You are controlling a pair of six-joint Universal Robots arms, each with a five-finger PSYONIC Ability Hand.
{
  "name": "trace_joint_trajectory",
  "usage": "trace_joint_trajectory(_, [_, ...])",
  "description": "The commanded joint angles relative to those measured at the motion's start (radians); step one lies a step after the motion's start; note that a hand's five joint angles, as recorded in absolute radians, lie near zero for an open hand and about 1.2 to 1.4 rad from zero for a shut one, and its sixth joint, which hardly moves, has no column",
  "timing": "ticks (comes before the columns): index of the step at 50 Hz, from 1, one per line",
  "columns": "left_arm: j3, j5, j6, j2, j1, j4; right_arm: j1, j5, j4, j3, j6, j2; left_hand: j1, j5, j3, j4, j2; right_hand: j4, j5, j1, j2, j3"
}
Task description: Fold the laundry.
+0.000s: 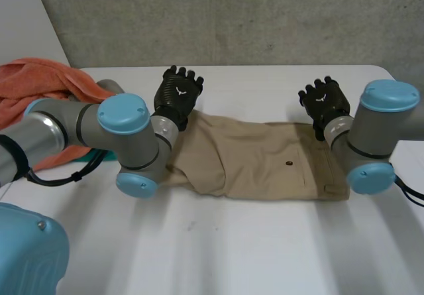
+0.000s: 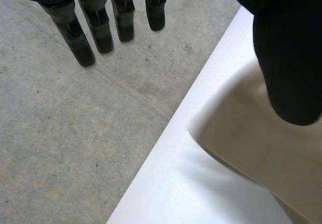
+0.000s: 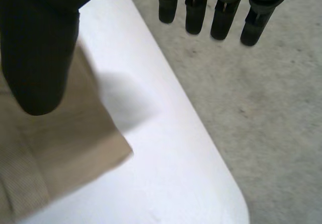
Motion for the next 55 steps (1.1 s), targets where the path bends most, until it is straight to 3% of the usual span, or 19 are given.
trace_joint_trajectory(1, [-0.044, -0.041, -0.024, 0.061, -0.024, 0.031, 0.006, 0.119, 0.017, 0.006, 0.033, -0.069, -0.015, -0.071, -0.069, -0.058, -0.067, -0.063, -0.059, -0.052, -0.051, -0.061])
trace_joint_trajectory(6, [-0.232, -0.046, -0.059, 0.269, -0.039, 0.04, -0.003, 0.088, 0.076, 0.161, 0.093, -0.262, -0.015, -0.071, -0.069, -0.058, -0.067, -0.063, -0.059, -0.052, -0.051, -0.061])
trace_joint_trajectory(11, [-0.392, -0.046, -0.107, 0.408, -0.041, 0.04, -0.04, -0.019, 0.301, 0.332, 0.195, -0.421, -0.015, -0.071, -0.069, -0.058, -0.067, -0.063, -0.059, -0.052, -0.051, -0.061])
trace_joint_trajectory(16, [-0.523, -0.04, -0.168, 0.491, -0.044, 0.041, -0.121, -0.148, 0.397, 0.458, 0.314, -0.43, -0.015, -0.071, -0.069, -0.058, -0.067, -0.063, -0.059, -0.052, -0.051, -0.061])
trace_joint_trajectory(22, [-0.581, -0.038, -0.199, 0.509, -0.047, 0.054, -0.155, -0.245, 0.276, 0.56, 0.335, -0.415, -0.015, -0.071, -0.069, -0.058, -0.067, -0.063, -0.059, -0.052, -0.051, -0.061])
trace_joint_trajectory(26, [-0.581, -0.038, -0.201, 0.503, -0.05, 0.058, -0.158, -0.229, 0.153, 0.58, 0.329, -0.337, -0.015, -0.071, -0.069, -0.058, -0.067, 0.143, 0.147, 0.154, 0.155, 0.145])
trace_joint_trajectory(28, [-0.58, -0.038, -0.201, 0.502, -0.055, 0.06, -0.161, -0.208, 0.112, 0.571, 0.317, -0.307, -0.015, -0.071, -0.069, -0.058, -0.067, 1.015, 1.019, 1.026, 1.027, 1.017])
trace_joint_trajectory(29, [-0.578, -0.038, -0.202, 0.502, -0.059, 0.06, -0.166, -0.197, 0.106, 0.568, 0.312, -0.307, -0.015, -0.071, -0.069, -0.058, -0.067, 1.158, 1.161, 1.168, 1.17, 1.16])
trace_joint_trajectory(35, [-0.586, -0.04, -0.202, 0.517, -0.062, 0.061, -0.224, -0.082, 0.057, 0.598, 0.115, -0.409, -0.015, -0.071, -0.069, -0.058, -0.067, 1.159, 1.163, 1.17, 1.171, 1.161])
trace_joint_trajectory(41, [-0.615, -0.038, -0.202, 0.577, -0.058, 0.061, -0.315, -0.065, 0.043, 0.649, -0.175, -0.517, -0.015, -0.071, -0.069, -0.058, -0.067, 1.159, 1.163, 1.17, 1.171, 1.161])
trace_joint_trajectory(45, [-0.626, -0.04, -0.202, 0.59, -0.058, 0.061, -0.214, -0.087, 0.011, 0.64, -0.283, -0.522, -0.015, -0.071, -0.069, -0.058, -0.067, 1.159, 1.163, 1.17, 1.171, 1.161])
trace_joint_trajectory(50, [-0.629, -0.043, -0.204, 0.59, -0.059, 0.061, 0.06, -0.232, -0.089, 0.621, -0.298, -0.502, -0.015, -0.071, -0.069, -0.058, -0.067, 1.159, 1.163, 1.17, 1.171, 1.161])
trace_joint_trajectory(55, [-0.629, -0.044, -0.213, 0.59, -0.064, 0.061, 0.203, -0.378, -0.132, 0.649, -0.312, -0.404, -0.015, -0.071, -0.069, -0.058, -0.067, 1.159, 1.163, 1.17, 1.171, 1.161])
